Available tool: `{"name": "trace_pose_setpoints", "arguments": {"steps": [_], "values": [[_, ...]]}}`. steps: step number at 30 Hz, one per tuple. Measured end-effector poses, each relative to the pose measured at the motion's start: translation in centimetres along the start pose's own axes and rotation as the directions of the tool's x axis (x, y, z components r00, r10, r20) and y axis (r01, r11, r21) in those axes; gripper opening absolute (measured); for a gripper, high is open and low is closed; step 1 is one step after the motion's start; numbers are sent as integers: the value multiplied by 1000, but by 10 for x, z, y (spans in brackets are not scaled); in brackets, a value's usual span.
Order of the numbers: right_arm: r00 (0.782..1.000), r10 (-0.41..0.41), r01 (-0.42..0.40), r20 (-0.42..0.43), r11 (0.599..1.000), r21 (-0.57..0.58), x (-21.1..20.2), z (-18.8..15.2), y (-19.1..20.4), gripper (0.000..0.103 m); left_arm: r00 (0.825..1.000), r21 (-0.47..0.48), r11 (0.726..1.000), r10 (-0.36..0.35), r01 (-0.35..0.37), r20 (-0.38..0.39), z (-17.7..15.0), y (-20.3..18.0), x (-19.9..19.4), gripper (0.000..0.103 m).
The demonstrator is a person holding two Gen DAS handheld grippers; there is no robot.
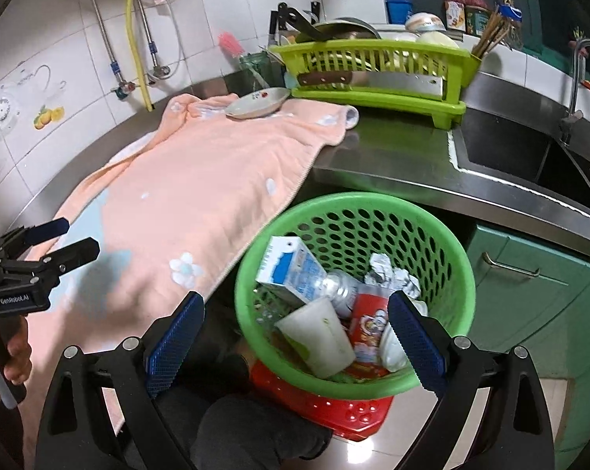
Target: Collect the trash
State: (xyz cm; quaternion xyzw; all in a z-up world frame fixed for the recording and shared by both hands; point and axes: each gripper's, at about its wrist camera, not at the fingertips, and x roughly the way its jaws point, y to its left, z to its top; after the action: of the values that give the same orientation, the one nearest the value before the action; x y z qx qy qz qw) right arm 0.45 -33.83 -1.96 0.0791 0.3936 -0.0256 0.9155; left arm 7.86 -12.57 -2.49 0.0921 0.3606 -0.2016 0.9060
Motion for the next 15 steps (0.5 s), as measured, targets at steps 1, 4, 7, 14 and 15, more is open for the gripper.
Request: {"name": "trace_pose_setpoints", "arguments": {"steps": [1, 4, 7, 14, 15], "values": [[1000, 7, -7, 3, 1000, 0, -1, 0, 4, 92, 1000, -10, 1000, 6, -6, 6, -1, 4, -4, 98], [1000, 16, -16, 15, 1000, -4, -5, 2, 14, 92, 999, -28, 999, 23, -22, 25, -3, 13, -12, 98], [999, 14, -13, 38, 1000, -20, -11, 4, 25, 93, 998, -49, 998, 41, -39, 48, -4, 22, -22, 98], [994, 6, 0, 112, 999, -54, -26, 7, 52, 94, 990, -97, 992, 88, -77, 107, -7, 33, -45, 98], [992, 6, 1, 123, 998, -57, -28, 7, 54, 94, 990, -106, 991, 88, -76, 110, -8, 35, -47, 98]]}}
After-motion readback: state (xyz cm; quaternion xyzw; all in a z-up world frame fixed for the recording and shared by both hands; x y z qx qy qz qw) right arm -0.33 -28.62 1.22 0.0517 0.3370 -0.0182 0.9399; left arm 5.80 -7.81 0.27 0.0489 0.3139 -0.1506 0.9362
